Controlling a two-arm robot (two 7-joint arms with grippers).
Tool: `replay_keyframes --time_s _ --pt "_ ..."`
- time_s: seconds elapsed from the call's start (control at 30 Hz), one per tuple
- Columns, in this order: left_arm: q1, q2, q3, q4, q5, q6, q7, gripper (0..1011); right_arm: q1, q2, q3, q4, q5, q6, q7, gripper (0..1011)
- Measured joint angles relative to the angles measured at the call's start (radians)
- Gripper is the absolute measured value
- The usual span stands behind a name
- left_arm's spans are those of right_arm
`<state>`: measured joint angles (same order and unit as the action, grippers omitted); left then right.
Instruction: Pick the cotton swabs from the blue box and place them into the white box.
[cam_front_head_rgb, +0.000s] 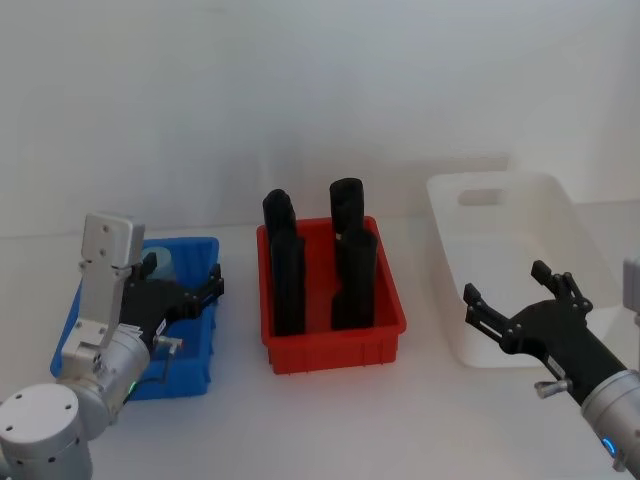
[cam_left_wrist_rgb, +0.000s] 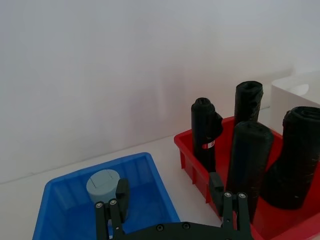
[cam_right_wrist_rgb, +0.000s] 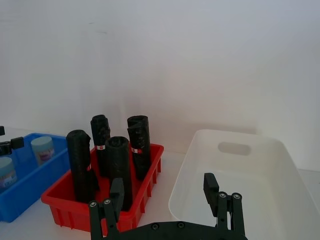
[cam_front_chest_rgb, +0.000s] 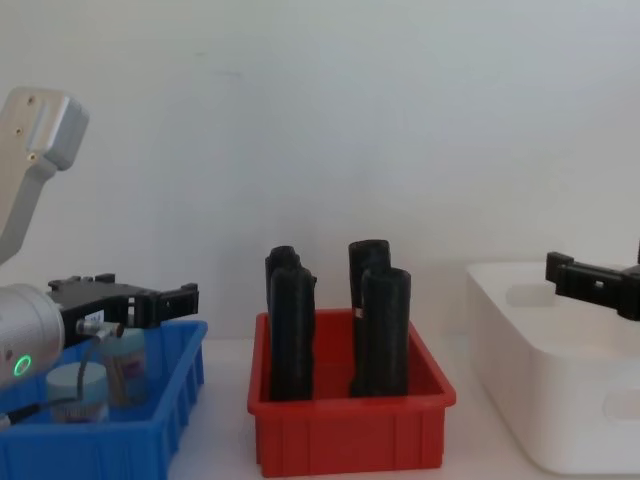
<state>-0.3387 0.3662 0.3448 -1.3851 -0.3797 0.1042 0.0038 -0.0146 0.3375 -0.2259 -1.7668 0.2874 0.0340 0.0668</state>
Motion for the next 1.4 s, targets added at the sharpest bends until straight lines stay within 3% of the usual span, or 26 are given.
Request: replay_keyframes --time_s 0.67,1.4 --pt "-0.049 -0.007 -0.037 0.15 -0.005 0.041 0.009 999 0.0 0.0 0.0 0.0 0.0 0.0 0.0 1002" --pt "-0.063 -0.005 -0.055 0.216 0.021 0.074 -0.002 1000 0.0 0.0 0.0 0.0 0.0 0.0 0.0 1001"
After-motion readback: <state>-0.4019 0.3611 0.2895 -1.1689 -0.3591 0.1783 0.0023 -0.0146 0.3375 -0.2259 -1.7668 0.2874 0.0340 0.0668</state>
